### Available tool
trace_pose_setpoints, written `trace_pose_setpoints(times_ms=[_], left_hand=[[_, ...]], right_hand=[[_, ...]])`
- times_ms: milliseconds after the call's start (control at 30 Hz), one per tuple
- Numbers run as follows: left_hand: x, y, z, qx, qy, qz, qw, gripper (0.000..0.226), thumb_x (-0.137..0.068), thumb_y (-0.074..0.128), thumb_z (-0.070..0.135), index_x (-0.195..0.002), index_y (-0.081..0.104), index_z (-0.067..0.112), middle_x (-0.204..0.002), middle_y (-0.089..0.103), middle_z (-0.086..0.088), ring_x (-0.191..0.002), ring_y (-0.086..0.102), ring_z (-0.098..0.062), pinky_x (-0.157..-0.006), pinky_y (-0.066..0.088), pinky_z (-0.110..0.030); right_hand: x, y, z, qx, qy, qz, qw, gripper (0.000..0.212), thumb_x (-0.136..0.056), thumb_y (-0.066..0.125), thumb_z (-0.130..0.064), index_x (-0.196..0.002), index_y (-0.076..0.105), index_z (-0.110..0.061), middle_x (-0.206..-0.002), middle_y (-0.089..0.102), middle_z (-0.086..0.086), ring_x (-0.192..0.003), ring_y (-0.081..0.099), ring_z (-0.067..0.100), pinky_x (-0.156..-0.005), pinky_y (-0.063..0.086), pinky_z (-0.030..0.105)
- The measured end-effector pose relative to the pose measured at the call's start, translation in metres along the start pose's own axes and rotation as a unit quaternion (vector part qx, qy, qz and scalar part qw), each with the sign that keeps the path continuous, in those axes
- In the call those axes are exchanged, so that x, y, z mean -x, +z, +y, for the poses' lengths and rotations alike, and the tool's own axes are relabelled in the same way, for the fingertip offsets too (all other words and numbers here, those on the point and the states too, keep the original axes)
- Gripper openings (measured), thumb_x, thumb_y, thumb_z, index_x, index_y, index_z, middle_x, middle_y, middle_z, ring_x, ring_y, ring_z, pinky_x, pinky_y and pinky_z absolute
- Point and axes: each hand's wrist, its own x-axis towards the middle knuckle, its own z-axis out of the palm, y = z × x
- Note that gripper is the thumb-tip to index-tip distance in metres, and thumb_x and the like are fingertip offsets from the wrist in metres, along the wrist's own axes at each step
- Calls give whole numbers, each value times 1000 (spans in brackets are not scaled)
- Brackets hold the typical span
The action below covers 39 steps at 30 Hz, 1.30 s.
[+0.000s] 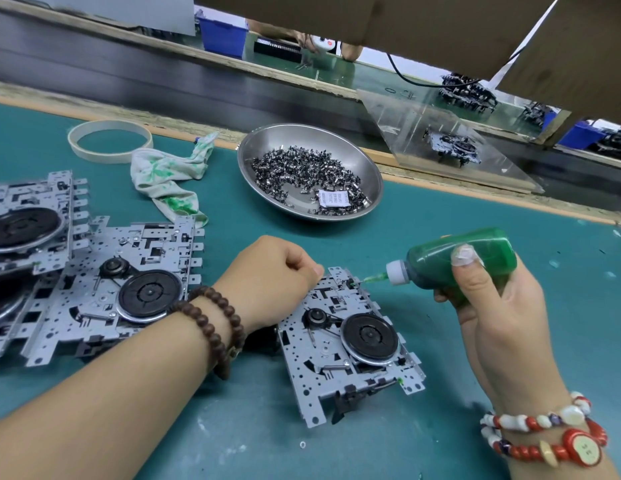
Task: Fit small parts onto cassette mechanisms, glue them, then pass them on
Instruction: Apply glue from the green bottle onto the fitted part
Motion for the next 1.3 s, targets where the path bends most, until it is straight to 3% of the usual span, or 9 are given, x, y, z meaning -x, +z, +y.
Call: trace_pose_setpoints(times_ms=[533, 800, 1133, 1300], left_hand=[[-1, 1, -1, 3, 0, 2, 1000, 24, -87, 61, 26, -70, 67, 10, -65, 64, 0, -60, 52, -13, -63, 40, -21], [-1, 1, -1, 6, 3, 3, 1000, 23, -87, 61, 26, -70, 68, 11, -64, 61, 2, -59, 50, -11, -61, 38, -20], [-1, 1, 0, 5, -2, 7, 1000, 24, -87, 61, 27, -71, 68, 11, -67, 65, 2, -60, 52, -10, -61, 41, -18], [-1, 0, 0, 0, 0, 7, 1000, 24, -87, 61, 28, -70, 68, 13, -65, 64, 5, -60, 52, -8, -60, 40, -17]], right_hand=[[0, 0, 2, 6, -15, 7, 1000, 56, -69, 66, -64, -89, 59, -13, -83, 68, 6, -75, 59, 27, -59, 45, 23], [0, 0, 1, 9, -17, 6, 1000, 50, -68, 65, -66, -87, 59, -19, -80, 68, -3, -73, 59, 17, -59, 46, 22], [0, 1, 0, 16, -18, 10, 1000, 57, -69, 65, -65, -89, 59, -13, -82, 67, 3, -74, 59, 22, -59, 46, 24], [1, 0, 0, 12, -16, 15, 1000, 43, -75, 62, -53, -88, 58, -13, -79, 66, 0, -73, 58, 21, -59, 46, 25]])
